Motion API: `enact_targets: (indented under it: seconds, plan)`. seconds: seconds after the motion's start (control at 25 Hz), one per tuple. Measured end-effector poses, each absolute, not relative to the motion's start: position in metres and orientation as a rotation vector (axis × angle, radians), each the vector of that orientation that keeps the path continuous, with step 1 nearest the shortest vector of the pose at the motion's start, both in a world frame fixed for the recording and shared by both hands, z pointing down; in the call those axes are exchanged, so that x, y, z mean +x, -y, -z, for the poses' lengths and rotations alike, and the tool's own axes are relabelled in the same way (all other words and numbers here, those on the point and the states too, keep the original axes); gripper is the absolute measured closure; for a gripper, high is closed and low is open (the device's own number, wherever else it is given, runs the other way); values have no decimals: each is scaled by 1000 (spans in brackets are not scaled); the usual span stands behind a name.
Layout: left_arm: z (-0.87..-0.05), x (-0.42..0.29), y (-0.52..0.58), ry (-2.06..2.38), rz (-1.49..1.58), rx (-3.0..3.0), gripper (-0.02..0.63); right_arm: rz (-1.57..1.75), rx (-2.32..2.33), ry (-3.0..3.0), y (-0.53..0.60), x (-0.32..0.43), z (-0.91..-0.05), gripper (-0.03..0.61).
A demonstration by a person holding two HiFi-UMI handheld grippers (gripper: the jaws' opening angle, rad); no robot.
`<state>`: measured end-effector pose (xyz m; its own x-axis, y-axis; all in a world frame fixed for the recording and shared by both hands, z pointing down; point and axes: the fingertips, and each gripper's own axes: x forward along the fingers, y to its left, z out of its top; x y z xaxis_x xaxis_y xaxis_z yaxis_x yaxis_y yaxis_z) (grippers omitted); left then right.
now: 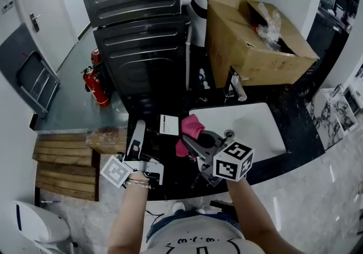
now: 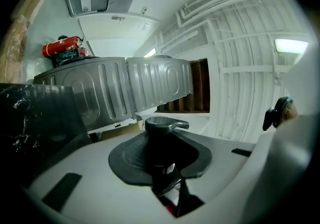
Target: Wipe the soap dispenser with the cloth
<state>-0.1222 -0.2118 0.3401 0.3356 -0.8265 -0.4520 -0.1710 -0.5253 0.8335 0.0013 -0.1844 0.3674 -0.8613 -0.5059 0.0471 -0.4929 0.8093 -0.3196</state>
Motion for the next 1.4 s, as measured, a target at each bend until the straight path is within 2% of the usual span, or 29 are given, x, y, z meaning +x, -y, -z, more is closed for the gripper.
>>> enact_targets:
  seconds: [0.16, 0.36, 0.6, 0.76, 0.88, 1.08, 1.2, 1.4]
  plan:
    - [-339, -127, 214, 868, 1231, 1894, 509, 454, -720, -2878, 177, 7, -333, 531]
    - [-335, -129, 215, 851, 1251, 1873, 509, 450, -643, -2892, 169, 3, -331, 531]
    - [-341, -137, 213, 808, 1311, 1801, 509, 516, -614, -2975, 162, -14, -367, 531]
    - [-339, -140, 215, 919, 1232, 1876, 509, 494, -748, -3137, 162, -19, -404, 531]
    - [-345, -142, 225, 1124, 1065, 1997, 509, 511, -960, -3171, 173, -5, -423, 531]
    - [-373, -131, 254, 1535, 491, 2256, 509, 529, -1123, -3111, 179, 27, -425, 531]
    - [-390, -119, 272, 1614, 232, 2354, 509, 521, -1183, -3075, 180, 44, -422, 531]
    - [-416, -107, 300, 1585, -13, 2463, 509, 548, -1288, -3041, 182, 67, -427, 530]
